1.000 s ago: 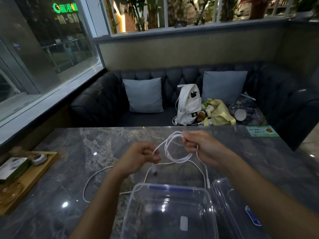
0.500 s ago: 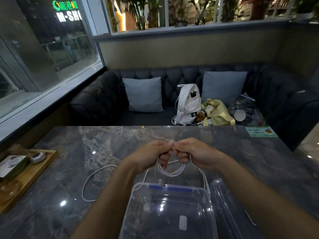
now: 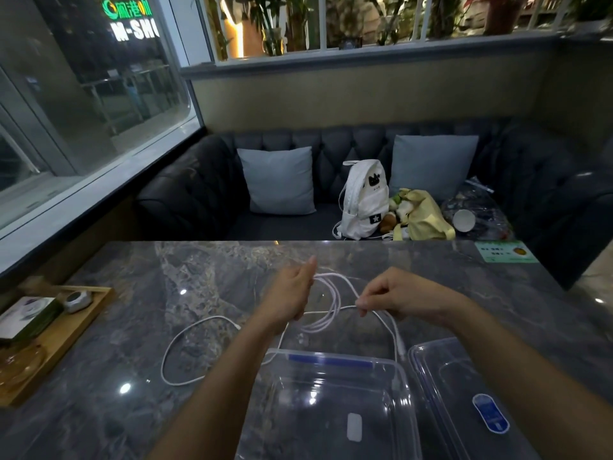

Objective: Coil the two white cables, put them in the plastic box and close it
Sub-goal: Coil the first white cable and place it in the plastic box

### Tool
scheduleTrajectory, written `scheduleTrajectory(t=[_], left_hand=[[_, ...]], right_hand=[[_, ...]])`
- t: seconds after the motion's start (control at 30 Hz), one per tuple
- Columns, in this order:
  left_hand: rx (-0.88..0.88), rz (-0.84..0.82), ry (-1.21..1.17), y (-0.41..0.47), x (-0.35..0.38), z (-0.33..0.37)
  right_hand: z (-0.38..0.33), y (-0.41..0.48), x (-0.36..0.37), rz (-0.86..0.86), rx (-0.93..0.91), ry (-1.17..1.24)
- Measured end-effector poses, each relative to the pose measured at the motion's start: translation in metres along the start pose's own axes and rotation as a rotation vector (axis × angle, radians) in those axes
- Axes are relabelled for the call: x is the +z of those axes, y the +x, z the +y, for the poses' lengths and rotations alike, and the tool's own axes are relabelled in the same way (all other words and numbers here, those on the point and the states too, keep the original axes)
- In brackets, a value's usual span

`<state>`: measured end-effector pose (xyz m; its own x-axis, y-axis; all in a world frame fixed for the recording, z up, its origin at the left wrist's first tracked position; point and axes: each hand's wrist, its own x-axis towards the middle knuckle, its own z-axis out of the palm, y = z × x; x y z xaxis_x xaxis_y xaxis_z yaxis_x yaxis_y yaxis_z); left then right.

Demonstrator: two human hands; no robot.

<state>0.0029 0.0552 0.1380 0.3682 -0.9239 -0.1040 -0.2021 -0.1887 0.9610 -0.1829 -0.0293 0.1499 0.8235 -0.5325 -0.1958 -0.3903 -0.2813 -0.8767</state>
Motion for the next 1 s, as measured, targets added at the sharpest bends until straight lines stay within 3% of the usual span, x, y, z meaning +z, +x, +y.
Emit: scheduleTrajectory(t=[0.13,0.33,0.43,0.6,0.67,0.73,0.87,1.0], left_hand=[[0.088,0.108,0.147,0.001,0.008,-0.006],[0.071,0.140,0.115,0.001,0.015,-0.002],[0.022,0.133,0.034,-0.001,0.014,0.000],[-0.111,0.057,-0.198,-0.004,0.012,0.006],[-0.135,0.024,-0.253,-0.005,0.010,0.007],[-0.157,-0.010,-0.290,-0.005,0.010,0.009],[-0.204,-0.086,-0.407,-0.003,0.013,0.015],[-0.250,-0.198,-0.484,-0.002,0.016,0.016]], right_hand=[[-0.008,-0.002,-0.003,-0.025,0.008,0.289],[-0.024,0.005,0.013,0.043,-0.045,0.684],[-0.023,0.012,0.026,0.174,-0.056,0.554],[-0.008,0.027,0.048,0.412,-0.133,-0.068],[0.000,0.030,0.052,0.494,-0.156,-0.147],[0.003,0.031,0.048,0.467,-0.181,-0.051],[0.001,0.029,0.043,0.240,-0.240,0.338],[0.008,0.028,0.046,0.203,-0.313,0.558]])
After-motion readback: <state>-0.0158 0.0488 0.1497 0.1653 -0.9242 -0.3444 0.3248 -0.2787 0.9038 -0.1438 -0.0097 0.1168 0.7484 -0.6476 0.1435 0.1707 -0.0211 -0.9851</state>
